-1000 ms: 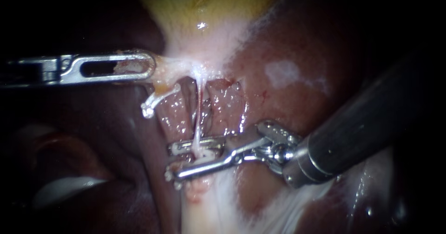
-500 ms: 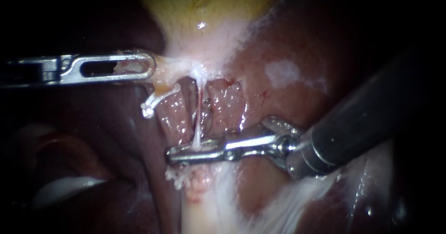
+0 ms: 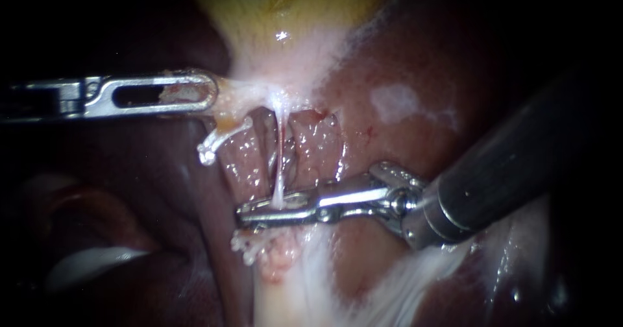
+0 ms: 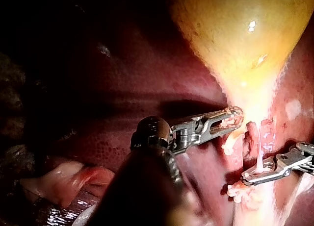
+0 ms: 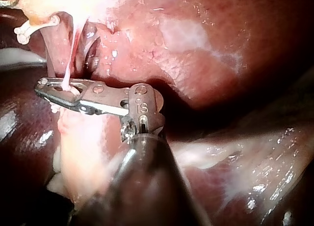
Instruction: Clipping first clip right tube
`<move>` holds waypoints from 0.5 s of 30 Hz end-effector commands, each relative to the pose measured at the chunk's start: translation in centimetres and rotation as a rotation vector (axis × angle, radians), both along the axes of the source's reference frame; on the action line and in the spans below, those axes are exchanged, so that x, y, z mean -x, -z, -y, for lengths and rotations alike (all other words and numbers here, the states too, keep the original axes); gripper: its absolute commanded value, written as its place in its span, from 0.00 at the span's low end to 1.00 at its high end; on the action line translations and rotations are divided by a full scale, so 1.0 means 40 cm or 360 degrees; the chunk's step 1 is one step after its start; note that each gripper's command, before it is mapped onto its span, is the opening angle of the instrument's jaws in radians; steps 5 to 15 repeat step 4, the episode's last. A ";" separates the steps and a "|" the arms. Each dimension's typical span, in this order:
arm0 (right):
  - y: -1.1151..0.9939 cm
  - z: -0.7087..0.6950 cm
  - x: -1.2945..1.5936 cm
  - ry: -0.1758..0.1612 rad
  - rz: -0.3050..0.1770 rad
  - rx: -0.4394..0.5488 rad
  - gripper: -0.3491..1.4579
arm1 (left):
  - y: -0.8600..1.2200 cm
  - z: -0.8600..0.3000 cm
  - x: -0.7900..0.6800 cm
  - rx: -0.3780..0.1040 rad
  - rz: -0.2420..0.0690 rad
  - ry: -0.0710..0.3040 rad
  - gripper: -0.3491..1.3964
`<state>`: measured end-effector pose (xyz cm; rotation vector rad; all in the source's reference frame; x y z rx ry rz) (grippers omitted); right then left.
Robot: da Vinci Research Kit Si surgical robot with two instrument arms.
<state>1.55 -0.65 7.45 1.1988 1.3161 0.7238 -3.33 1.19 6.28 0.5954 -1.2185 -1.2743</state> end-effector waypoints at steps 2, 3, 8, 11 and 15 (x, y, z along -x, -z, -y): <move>0.0000 -0.0001 0.0001 0.0000 0.0001 0.0000 0.00 | 0.0001 0.0000 0.0000 0.0000 0.0000 0.0000 0.00; 0.0000 -0.0001 0.0001 0.0000 0.0001 0.0000 0.00 | 0.0001 0.0001 0.0000 0.0000 0.0000 0.0000 0.00; 0.0000 -0.0001 0.0001 0.0000 0.0001 0.0000 0.00 | 0.0001 0.0001 0.0000 0.0000 0.0000 0.0000 0.00; 0.0000 -0.0001 0.0001 0.0000 0.0001 0.0000 0.00 | 0.0001 0.0001 0.0000 0.0000 0.0000 0.0000 0.00; 0.0000 -0.0001 0.0001 0.0000 0.0001 0.0000 0.00 | 0.0001 0.0001 0.0000 0.0000 0.0000 0.0000 0.00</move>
